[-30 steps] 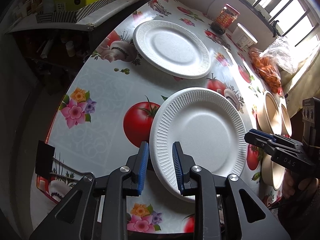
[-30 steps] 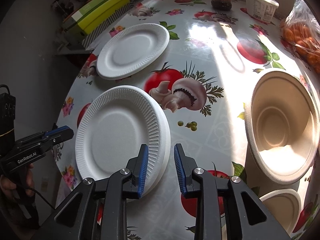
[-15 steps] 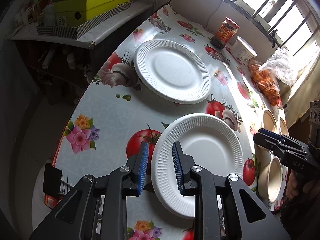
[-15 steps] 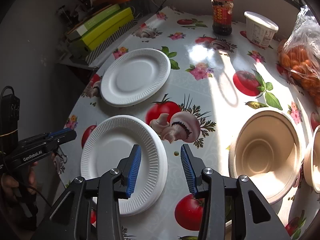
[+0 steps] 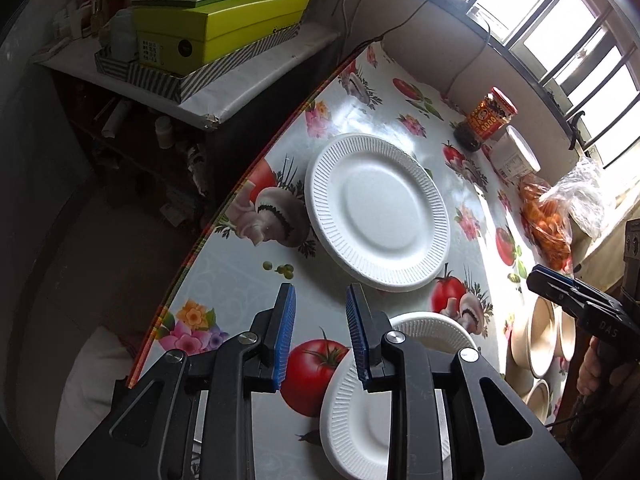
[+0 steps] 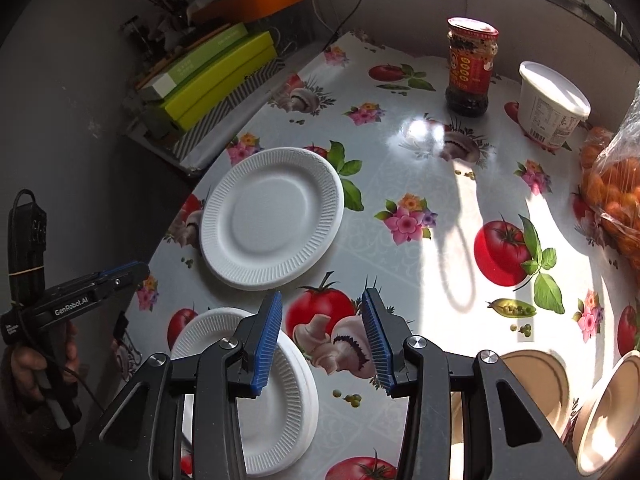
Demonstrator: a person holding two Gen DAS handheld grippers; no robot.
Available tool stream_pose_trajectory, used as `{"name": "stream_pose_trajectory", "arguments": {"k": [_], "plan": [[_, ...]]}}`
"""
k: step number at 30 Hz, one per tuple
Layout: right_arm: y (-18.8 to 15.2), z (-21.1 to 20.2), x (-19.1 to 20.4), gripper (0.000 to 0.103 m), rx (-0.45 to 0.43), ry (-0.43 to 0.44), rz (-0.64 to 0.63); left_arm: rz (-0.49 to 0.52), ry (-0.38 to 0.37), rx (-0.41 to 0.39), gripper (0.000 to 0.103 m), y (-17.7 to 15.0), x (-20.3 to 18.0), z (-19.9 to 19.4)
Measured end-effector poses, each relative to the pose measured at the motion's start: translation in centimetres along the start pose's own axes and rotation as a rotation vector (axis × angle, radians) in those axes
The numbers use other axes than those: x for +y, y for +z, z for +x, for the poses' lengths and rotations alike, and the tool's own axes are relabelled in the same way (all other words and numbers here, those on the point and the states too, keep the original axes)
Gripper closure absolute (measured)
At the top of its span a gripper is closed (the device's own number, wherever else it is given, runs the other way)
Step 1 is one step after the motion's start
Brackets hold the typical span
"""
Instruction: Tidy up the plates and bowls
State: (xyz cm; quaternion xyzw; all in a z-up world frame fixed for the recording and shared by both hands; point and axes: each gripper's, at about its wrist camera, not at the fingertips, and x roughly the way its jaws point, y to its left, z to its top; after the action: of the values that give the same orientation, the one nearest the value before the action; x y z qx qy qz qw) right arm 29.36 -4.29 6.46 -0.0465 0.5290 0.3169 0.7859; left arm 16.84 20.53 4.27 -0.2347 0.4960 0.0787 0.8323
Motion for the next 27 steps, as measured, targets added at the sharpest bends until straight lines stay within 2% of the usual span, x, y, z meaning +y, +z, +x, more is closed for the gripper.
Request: {"name": "stream_pose_trajectory", "arguments": {"k": [6,8,10,11,13,16,21,25,27], "plan": [[3.5,1.8,-0.6,0.062,0.02,0.038,0.004,0.053,0.058,-0.03,0.076,1.5,-0.3,-0.7],[4.4,2.8,-1.0,0.062,0.034,0.071,0.028,0.071,0.078,-0.041,0.076,1.8,-0.3,-0.4],[4.9,4.0,-1.0,0.064,0.052,0.067,0.024,0.061,0.097,-0.037,0.076,2.1,0.1,0.4],[5.1,4.7,-1.0,0.066,0.063,0.057,0.017,0.044,0.091,-0.028,0.076,2.2,0.5,0.8],[5.3,6.1,-1.1,0.076,0.088,0.058,0.017,0.018,0.057,-0.004,0.076,2.3,0.9,1.7],[5.3,7.9,-1.2,0.08,0.115,0.07,0.021,0.034,0.072,0.011,0.076,2.3,0.7,2.6],[4.8,9.1,-1.0,0.081,0.124,0.096,0.031,0.014,0.005,0.036,0.076,2.9,1.1,4.3],[4.6,9.8,-1.6,0.081,0.122,0.095,0.069,-0.007,0.005,0.055,0.076,4.0,1.4,6.0],[4.5,10.0,-2.0,0.081,0.126,0.102,0.097,-0.027,-0.026,0.07,0.076,4.5,1.5,6.7]]}}
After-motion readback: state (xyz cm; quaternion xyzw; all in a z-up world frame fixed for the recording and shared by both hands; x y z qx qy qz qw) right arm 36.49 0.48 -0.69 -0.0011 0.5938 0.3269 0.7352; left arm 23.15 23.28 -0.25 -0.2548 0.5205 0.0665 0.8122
